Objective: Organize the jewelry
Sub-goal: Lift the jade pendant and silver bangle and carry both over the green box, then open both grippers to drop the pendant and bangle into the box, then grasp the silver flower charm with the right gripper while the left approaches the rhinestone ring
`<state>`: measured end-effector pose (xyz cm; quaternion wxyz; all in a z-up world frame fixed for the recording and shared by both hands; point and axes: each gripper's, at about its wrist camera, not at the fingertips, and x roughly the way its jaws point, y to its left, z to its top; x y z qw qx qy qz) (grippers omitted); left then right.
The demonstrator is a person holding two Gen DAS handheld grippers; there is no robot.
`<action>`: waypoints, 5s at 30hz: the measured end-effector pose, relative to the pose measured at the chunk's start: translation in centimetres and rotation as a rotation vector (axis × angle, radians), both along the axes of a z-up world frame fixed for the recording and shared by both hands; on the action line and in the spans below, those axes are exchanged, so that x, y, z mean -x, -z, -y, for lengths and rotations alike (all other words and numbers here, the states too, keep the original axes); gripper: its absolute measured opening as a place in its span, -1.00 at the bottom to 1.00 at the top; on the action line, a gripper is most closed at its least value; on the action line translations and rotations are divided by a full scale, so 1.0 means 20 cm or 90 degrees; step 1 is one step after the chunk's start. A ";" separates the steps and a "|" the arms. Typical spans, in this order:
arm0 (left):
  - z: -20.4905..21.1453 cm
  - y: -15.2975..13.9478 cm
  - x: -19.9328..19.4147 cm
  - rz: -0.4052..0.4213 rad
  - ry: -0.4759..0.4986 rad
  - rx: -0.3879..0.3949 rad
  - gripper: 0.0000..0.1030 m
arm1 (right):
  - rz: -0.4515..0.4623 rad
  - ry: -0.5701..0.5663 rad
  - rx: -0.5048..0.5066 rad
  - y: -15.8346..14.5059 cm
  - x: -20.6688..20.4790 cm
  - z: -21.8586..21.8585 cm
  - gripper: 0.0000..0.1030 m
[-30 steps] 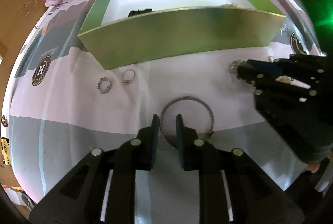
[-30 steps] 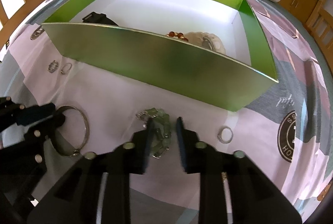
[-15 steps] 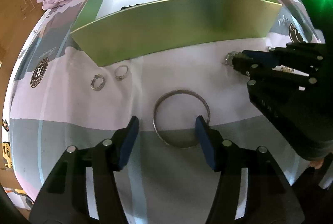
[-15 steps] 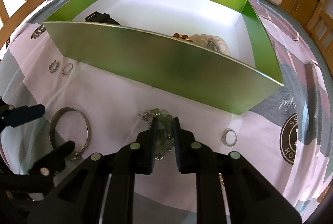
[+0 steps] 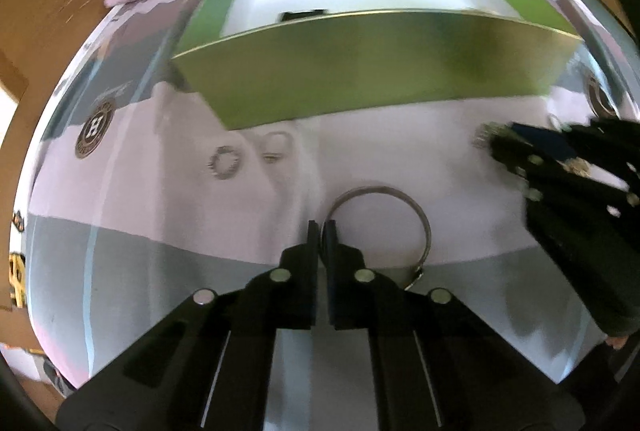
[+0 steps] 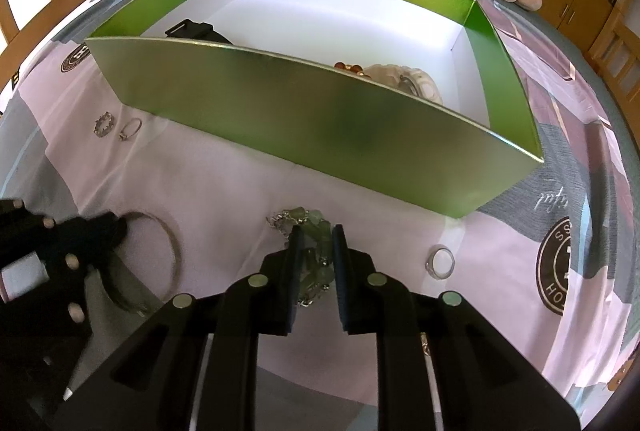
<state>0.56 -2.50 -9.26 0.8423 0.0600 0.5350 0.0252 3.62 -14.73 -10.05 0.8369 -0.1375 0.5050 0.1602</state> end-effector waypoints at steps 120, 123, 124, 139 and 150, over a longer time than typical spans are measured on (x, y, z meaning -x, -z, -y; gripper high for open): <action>-0.23 -0.37 -0.34 0.044 0.044 0.117 -0.24 | 0.116 0.123 -0.241 -0.52 -0.25 0.37 -0.11; -0.21 -0.36 -0.29 0.055 0.064 0.078 -0.07 | 0.100 0.140 -0.242 -0.51 -0.22 0.44 -0.10; -0.21 -0.35 -0.28 0.047 0.065 0.079 0.07 | 0.087 0.150 -0.244 -0.49 -0.21 0.47 -0.08; -0.43 -0.23 -0.24 -0.024 -0.017 0.106 0.30 | -0.176 0.106 -0.066 -0.06 -0.07 0.40 0.20; -0.34 -0.07 -0.23 -0.077 0.004 0.050 0.30 | -0.136 0.029 -0.108 -0.11 0.00 0.28 -0.18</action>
